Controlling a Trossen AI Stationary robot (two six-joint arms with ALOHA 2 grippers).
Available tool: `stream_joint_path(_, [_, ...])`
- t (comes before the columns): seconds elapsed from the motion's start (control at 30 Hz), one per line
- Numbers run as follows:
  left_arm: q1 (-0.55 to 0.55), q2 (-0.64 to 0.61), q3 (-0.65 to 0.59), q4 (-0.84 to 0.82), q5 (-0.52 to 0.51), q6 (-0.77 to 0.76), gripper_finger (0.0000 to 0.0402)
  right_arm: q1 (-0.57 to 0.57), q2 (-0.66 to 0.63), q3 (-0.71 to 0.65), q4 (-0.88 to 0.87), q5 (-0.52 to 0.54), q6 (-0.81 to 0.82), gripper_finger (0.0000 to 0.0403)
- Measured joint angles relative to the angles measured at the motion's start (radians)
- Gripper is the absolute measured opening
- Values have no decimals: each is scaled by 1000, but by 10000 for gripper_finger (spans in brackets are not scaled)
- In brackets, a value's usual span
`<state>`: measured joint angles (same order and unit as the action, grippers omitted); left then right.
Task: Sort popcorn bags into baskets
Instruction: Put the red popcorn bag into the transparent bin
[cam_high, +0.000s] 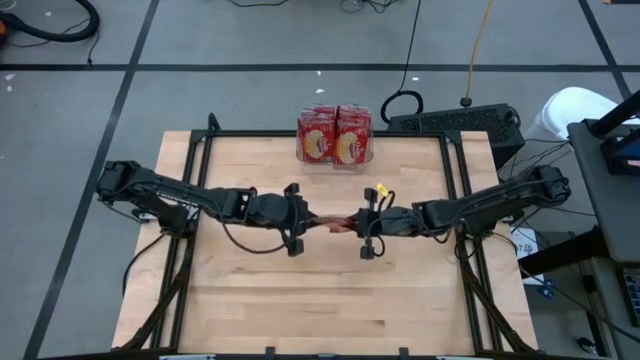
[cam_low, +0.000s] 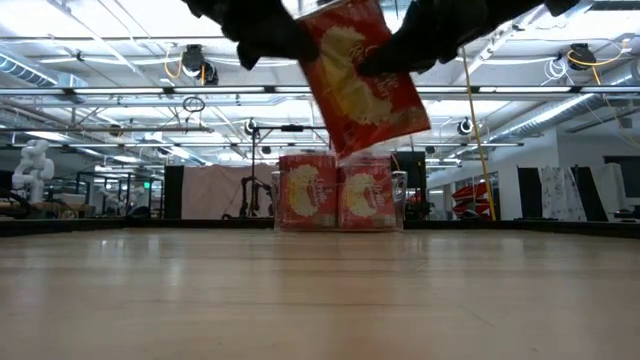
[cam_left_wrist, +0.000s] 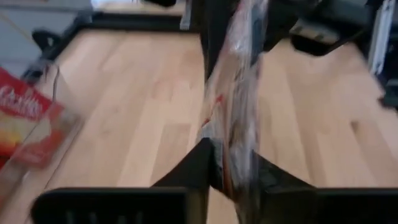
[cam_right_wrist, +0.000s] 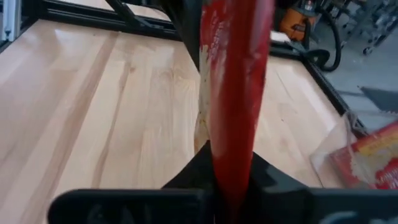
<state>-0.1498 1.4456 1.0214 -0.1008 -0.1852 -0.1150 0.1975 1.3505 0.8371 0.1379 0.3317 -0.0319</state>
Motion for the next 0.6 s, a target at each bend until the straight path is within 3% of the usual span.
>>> stream_joint_path(0.17, [-17, 0, 0, 83, -65, 46, 126, 9, -84, -19, -121, 1, 47, 30])
stream_joint_path(0.33, [-21, -3, 0, 101, -173, 26, 200, 25, -191, -106, -95, 4, 79, 16])
stream_joint_path(0.43, [-18, -17, 0, 111, -168, 25, 228, 29, -245, -181, -16, 4, 99, 13])
stream_joint_path(0.6, [-14, -21, 0, 107, -159, 35, 238, 29, -294, -321, 277, 4, 97, 17])
